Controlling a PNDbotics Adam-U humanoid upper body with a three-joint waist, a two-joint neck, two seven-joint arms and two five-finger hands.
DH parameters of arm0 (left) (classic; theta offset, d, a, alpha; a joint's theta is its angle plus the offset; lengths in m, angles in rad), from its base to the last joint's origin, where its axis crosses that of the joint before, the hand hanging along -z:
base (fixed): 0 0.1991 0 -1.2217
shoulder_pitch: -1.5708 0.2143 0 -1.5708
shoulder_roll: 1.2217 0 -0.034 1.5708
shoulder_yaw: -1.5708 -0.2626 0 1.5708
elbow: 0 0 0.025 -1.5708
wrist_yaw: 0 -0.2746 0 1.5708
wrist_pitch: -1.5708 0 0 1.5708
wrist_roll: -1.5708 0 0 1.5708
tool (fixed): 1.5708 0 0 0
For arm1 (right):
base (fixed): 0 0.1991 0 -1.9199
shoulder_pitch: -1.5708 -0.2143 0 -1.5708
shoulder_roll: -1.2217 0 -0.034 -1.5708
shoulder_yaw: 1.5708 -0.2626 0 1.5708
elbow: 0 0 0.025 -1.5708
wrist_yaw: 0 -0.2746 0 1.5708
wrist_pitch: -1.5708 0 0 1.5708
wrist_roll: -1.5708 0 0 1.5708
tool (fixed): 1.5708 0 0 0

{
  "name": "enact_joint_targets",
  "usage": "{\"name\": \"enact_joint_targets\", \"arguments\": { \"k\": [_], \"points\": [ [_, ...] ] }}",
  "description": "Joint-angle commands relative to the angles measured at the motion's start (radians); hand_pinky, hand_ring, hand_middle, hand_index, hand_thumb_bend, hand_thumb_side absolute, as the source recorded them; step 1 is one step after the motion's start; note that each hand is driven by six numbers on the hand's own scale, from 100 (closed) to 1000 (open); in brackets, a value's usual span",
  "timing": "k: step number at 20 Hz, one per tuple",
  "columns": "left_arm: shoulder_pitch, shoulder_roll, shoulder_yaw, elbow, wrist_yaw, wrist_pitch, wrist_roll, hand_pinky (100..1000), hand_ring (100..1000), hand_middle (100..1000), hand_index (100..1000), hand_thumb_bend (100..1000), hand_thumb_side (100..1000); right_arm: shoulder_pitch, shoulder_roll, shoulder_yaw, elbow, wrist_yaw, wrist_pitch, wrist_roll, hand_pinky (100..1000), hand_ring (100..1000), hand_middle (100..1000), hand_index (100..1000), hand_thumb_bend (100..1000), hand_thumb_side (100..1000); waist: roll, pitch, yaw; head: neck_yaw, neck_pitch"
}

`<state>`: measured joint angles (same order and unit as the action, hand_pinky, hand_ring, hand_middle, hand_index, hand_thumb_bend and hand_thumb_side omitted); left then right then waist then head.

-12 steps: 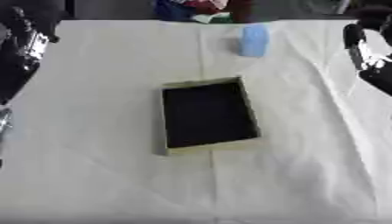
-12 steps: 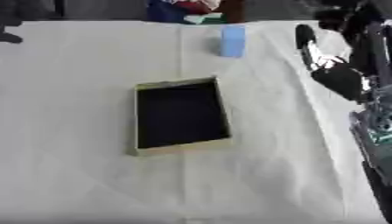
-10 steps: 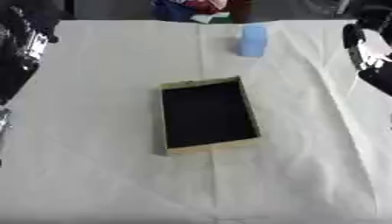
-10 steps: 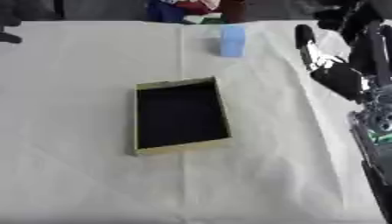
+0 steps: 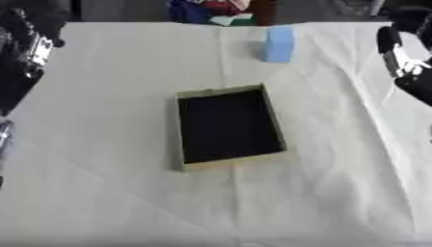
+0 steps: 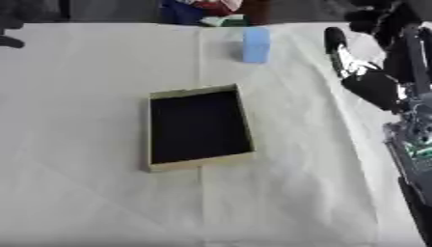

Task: Pick up objects on the table and place them in the box.

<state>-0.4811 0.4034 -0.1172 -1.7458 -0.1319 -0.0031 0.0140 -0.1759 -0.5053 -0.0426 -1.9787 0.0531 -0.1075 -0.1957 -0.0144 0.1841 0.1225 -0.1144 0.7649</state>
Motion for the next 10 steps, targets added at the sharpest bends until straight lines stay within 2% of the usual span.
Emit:
{"name": "enact_joint_targets", "arguments": {
  "k": [1,8,10],
  "points": [
    [-0.008,0.016,0.014,-0.014,0.0,0.0,0.004,691,790,823,881,294,800,-0.008,-0.031,-0.006,-0.021,-0.001,-0.003,0.007,765,751,770,894,326,377,-0.001,-0.018,-0.001,0.0,0.005],
    [-0.011,0.016,0.011,-0.015,-0.001,0.0,0.002,691,790,823,881,296,800,-0.028,-0.125,-0.001,-0.021,-0.004,-0.01,0.031,775,769,791,909,322,380,-0.006,-0.02,0.005,-0.002,0.005],
    [-0.014,0.014,0.008,-0.016,-0.001,-0.001,-0.001,691,790,823,881,296,799,-0.059,-0.186,-0.002,-0.021,-0.026,-0.006,0.032,777,776,796,911,323,380,-0.008,-0.021,0.008,-0.004,0.005]
  ]
}}
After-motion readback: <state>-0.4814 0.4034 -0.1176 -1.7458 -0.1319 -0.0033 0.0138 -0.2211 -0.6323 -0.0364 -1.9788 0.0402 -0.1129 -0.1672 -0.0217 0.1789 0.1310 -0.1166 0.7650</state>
